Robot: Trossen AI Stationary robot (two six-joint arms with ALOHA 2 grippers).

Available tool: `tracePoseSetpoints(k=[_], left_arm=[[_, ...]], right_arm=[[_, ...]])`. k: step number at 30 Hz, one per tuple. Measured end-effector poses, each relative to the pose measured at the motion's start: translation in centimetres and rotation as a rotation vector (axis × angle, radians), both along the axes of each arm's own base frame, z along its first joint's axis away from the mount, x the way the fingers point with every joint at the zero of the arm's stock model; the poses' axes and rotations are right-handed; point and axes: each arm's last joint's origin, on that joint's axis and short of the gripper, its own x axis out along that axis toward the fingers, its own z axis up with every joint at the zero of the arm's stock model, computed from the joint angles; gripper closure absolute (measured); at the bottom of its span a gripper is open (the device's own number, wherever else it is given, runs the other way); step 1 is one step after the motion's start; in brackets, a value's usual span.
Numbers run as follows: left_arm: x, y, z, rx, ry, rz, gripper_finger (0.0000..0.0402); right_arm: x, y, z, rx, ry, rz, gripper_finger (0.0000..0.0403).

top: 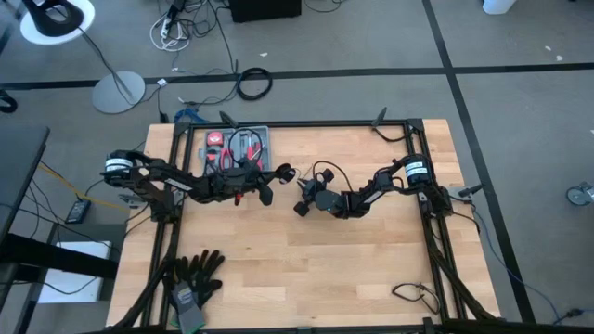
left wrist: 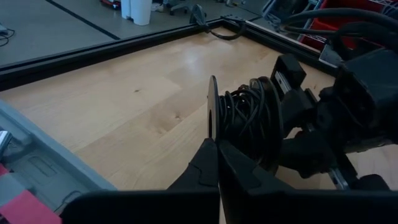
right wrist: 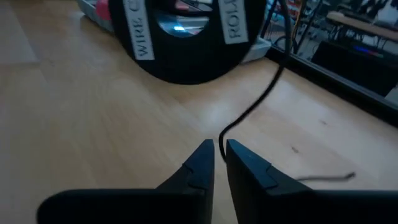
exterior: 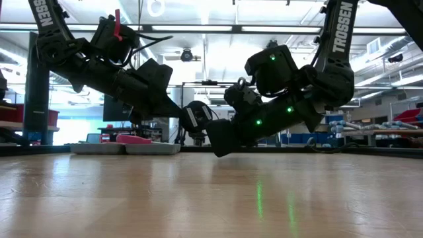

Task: Coil cords
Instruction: Coil the black wire onto the spool

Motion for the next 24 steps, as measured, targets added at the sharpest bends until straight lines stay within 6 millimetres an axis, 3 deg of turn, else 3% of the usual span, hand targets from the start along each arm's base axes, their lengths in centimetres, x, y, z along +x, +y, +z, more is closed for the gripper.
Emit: tracePoseSetpoints(k=[11, 15, 24], left_arm=[[0.05, -0.02, 0.10, -0.003, -0.013, -0.010, 0.0402], [0.06, -0.03, 0.13, -0.004, -0.017, -0.013, 0.0402], [0.19, -0.02, 0.57, -0.008, -0.071, -0.011, 0.0402]], right_arm=[[0.02, -1.06, 0.02, -0.004, 0.008, -0.003, 0.0371], [0.12, -0.94, -0.02, 0.044, -0.016, 0.041, 0.0396], [0.59, -0.61, -0.03, 0.179, -0.074, 0.116, 0.0400]])
